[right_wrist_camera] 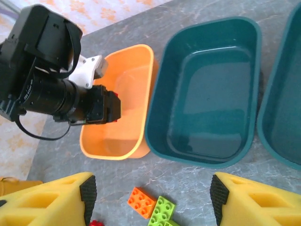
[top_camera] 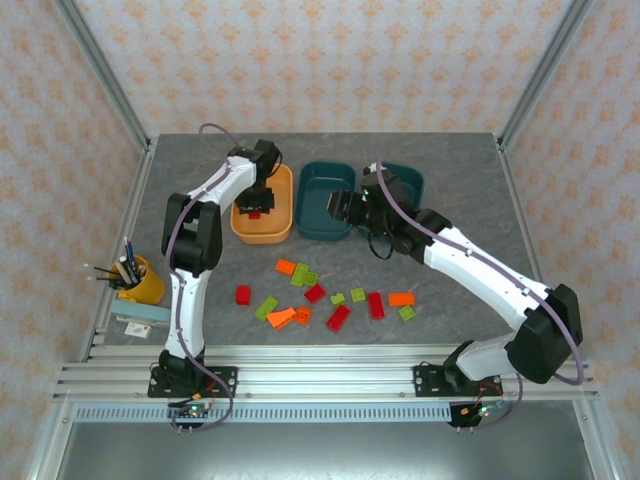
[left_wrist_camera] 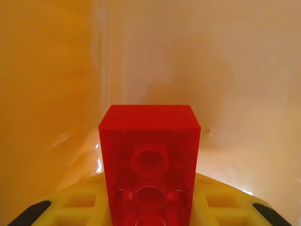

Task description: Sort the legos into containers by color

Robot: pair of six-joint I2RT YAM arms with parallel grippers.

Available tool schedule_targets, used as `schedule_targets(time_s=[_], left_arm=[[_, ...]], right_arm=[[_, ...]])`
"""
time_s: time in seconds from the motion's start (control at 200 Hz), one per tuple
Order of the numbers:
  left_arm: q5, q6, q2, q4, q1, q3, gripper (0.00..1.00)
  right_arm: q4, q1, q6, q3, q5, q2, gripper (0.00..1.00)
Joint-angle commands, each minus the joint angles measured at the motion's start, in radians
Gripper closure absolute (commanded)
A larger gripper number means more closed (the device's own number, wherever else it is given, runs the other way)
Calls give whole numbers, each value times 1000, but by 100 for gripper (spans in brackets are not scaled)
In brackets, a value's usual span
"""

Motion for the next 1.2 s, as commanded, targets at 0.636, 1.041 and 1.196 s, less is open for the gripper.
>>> schedule_targets(time_s=[0.636,1.041,1.196], left_arm=[[58,-47,-288,20,-41,-71,31],[230,-229,-789,251,-275,-557,27],[259,-290,-941,311,-339,-704,26]], right_arm=[[-756,-73,335,-210,62,-150,37],[-519,-121,465,-457,-98,-99,38],[-477,-140,469,-493,-120,-81,40]])
